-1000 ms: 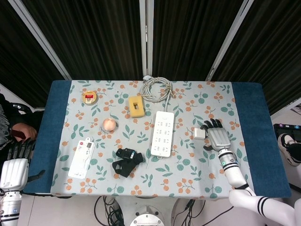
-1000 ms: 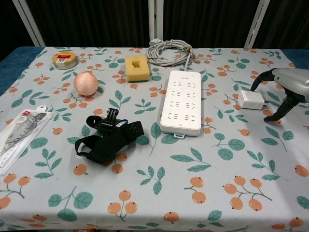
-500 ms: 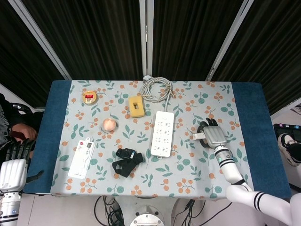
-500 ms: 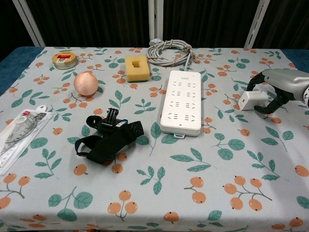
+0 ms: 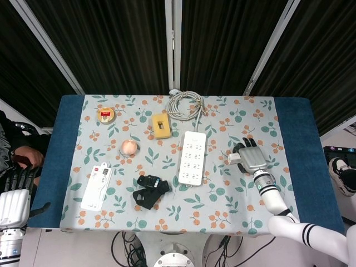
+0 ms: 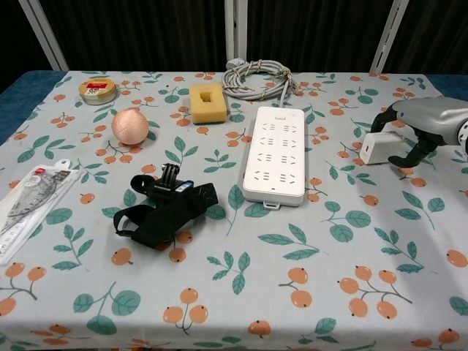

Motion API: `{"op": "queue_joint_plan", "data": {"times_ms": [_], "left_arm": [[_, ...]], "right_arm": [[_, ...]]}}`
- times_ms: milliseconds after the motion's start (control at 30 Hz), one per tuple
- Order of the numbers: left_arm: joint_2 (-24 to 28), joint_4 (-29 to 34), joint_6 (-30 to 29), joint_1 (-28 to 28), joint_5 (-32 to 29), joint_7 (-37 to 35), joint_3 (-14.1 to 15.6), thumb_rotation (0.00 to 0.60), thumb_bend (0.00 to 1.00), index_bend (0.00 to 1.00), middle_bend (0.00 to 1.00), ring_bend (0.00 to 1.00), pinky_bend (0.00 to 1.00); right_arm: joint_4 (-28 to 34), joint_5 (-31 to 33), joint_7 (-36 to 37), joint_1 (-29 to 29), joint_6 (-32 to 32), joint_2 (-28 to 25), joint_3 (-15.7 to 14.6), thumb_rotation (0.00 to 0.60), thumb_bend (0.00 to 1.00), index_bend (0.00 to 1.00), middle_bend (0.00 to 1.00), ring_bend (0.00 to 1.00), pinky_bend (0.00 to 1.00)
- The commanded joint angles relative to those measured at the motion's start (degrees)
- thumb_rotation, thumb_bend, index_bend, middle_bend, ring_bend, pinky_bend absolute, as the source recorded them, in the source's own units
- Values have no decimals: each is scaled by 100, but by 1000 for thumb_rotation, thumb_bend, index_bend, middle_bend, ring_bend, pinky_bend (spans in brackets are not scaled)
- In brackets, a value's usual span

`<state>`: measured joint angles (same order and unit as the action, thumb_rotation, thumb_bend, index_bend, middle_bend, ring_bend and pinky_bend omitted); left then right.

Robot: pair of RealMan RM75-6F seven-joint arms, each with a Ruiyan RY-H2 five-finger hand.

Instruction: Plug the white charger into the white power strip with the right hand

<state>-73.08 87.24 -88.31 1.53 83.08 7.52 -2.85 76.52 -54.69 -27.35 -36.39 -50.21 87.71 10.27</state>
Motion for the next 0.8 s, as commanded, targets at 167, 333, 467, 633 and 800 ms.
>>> {"op": "queue_joint_plan", "data": {"times_ms": [167,333,467,633,800], "left_arm": [[-8,-9,-1,-9,-4,-14,0,600,0,94,34,0,0],[-9,0,-14,-19,1,-6,-1,600,0,94,34,0,0],[-6,5,-17,-40,-15,-15,9,600,0,94,34,0,0],[-14,-15,-14,-70,-40,-59,23,600,0,94,34,0,0],[-21,-41,-13,-77,-22,-128,28,600,0,94,34,0,0]], "right_arm": [[347,314,-924,-352,-80,-250,-151,600,162,281,226,0,0],[443,254,-1343,-579,-116,-291,-248,600,162,324,279,0,0],[465,318,-1744,-752,-93,-288,-375,600,162,378,321,0,0],[488,521,-2082,-869,-89,-265,-511,600,163,405,352,4,0],[456,568,-2019,-910,-165,-181,-516,600,191,469,388,39,0]]}}
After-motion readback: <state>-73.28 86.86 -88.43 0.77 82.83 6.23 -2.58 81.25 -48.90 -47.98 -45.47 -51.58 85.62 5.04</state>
